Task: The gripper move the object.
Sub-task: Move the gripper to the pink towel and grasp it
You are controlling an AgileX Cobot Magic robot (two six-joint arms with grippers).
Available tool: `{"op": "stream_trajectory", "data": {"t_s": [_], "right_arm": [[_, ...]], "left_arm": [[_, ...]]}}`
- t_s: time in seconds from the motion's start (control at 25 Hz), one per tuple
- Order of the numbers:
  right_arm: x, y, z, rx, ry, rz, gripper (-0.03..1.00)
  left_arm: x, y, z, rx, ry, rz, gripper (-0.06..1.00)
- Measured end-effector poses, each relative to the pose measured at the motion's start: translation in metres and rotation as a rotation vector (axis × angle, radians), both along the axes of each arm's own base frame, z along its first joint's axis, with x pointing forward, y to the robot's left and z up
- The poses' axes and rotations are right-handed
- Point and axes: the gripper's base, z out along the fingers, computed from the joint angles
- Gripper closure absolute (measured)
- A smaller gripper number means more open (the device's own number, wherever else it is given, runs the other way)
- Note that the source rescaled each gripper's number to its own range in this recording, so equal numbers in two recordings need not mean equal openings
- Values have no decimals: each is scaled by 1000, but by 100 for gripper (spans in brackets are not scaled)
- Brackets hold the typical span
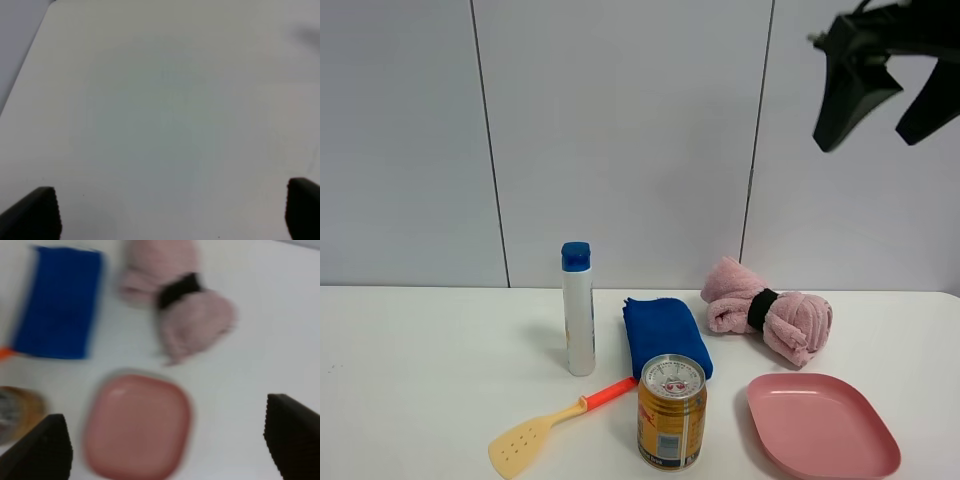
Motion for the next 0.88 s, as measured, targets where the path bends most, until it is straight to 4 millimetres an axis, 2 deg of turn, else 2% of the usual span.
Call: {"op": "stream_trajectory", "data": {"t_s": [0.24, 0.4, 0.48, 0.68, 0.88], "right_arm": [[30, -3, -28, -236, 18, 10, 25], [58, -3, -57, -306, 36, 62, 3], [72, 1, -73, -315, 40, 83, -1], [103, 3, -112, -332, 22, 117, -3], [125, 7, -153, -357, 25, 169, -3]], "left_arm": [[0, 0, 0, 0, 0, 0, -6], [0, 0, 0, 0, 0, 0, -6], [0, 0, 0, 0, 0, 0, -6], [0, 0, 0, 0, 0, 0, -6], [0, 0, 0, 0, 0, 0, -6]]}}
